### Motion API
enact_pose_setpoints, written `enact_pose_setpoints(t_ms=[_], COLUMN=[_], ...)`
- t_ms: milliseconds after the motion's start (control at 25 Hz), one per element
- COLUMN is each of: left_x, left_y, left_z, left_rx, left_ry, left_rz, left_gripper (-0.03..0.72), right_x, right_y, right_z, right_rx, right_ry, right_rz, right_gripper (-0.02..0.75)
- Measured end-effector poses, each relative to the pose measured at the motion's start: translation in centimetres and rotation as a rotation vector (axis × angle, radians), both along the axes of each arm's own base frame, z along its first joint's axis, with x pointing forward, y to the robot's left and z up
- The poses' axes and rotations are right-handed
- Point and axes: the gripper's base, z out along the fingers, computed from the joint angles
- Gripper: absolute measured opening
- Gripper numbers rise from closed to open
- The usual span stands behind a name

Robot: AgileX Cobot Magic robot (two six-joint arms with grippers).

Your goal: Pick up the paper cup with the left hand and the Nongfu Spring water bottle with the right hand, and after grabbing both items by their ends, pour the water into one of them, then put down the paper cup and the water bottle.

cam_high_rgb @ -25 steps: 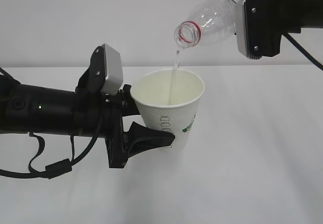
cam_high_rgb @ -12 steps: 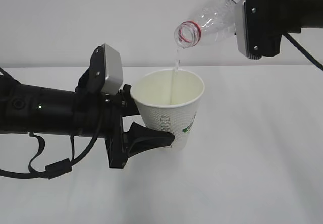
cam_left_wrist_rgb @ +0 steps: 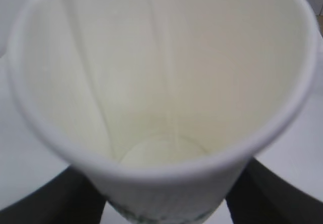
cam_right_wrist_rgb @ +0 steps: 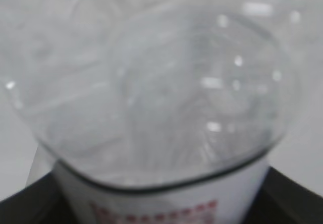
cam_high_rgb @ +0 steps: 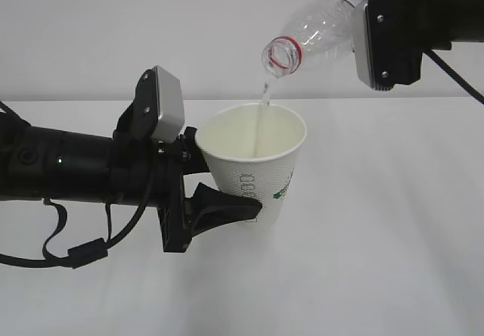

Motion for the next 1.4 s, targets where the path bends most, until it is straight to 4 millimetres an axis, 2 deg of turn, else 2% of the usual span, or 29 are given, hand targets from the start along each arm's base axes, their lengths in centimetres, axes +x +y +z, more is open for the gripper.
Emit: enact_pose_setpoints(t_ms=[1400], left_x=[-0.17], left_y=[0.09], left_z=[-0.32], left_rx=[0.042], left_ry=[-0.016], left_rz=[-0.027], left_gripper=[0.491], right_x=[0.00], right_y=[0.00], right_z=[0.00], right_rx=[-0.002], right_ry=[-0.001], right_rz=[0.001], right_gripper=[0.522])
